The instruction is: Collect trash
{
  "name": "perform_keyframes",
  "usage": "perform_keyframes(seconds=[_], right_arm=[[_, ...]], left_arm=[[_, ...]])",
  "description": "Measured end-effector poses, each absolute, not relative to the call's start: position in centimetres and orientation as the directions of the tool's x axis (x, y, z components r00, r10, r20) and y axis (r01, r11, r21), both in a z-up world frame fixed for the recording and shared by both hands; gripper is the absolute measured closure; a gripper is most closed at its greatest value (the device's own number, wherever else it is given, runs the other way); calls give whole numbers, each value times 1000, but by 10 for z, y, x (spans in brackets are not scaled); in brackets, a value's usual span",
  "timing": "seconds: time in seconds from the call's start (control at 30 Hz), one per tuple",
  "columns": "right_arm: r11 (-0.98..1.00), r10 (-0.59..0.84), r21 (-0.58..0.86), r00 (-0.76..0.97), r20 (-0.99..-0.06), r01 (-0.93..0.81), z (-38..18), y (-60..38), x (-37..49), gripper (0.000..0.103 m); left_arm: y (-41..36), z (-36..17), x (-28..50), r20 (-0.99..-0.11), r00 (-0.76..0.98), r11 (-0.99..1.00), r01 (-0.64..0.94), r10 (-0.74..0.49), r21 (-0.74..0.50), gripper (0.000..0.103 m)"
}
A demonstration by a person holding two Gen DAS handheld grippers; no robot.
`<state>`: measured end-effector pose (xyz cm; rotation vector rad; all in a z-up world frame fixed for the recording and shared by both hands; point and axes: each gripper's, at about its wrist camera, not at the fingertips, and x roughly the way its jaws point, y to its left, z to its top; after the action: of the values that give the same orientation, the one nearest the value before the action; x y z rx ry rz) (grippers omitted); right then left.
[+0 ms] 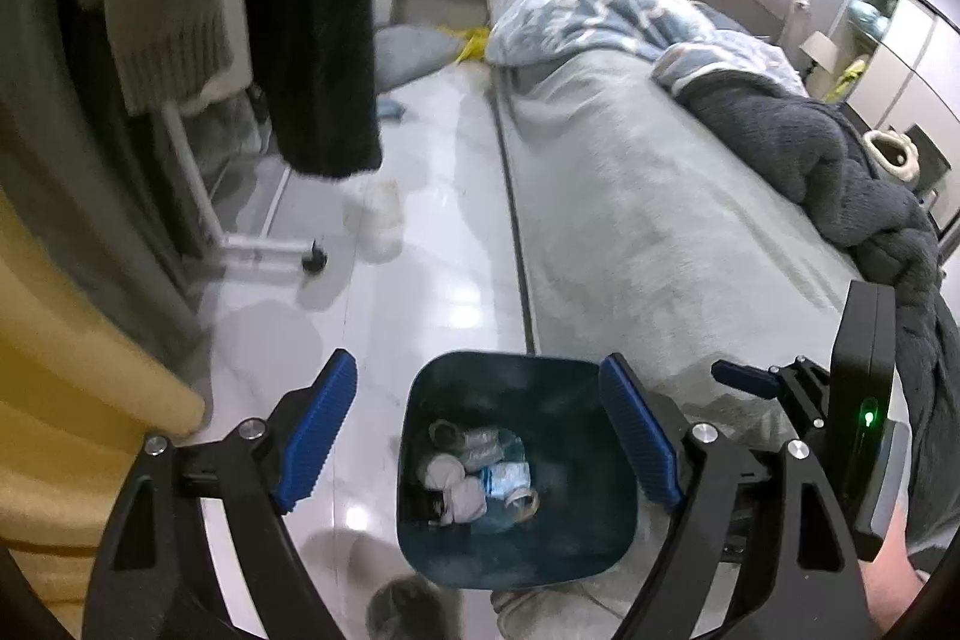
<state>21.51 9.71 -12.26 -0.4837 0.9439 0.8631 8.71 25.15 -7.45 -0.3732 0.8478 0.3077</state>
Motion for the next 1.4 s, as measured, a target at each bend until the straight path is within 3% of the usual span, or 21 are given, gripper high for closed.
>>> perform_keyframes(seconds=[0.57,0.83,0.9,0.93,1.17,1.4], right_arm=[[758,420,-77,575,-702,-648,-45,-57,211,5],[816,350,-118,647,-677,-566,-49,-120,180,4],[828,336,-128,666,-666,-545,-46,-130,168,4],[832,332,-130,672,-661,-540,-45,-134,164,4],[872,310,-118,722,-618,-476,-21,-162,126,4],[902,304,-84,761,-574,-424,-2,-185,99,3]], left_arm=[[157,-32,83,-679,730,959,-241,80,-146,22],[109,-20,72,-643,764,980,-166,56,-112,22],[97,-17,67,-627,777,984,-150,54,-101,15],[93,-16,67,-621,781,984,-148,58,-94,6],[63,-3,53,-578,816,993,-88,24,-83,3],[39,3,31,-516,854,996,-91,75,-6,3]])
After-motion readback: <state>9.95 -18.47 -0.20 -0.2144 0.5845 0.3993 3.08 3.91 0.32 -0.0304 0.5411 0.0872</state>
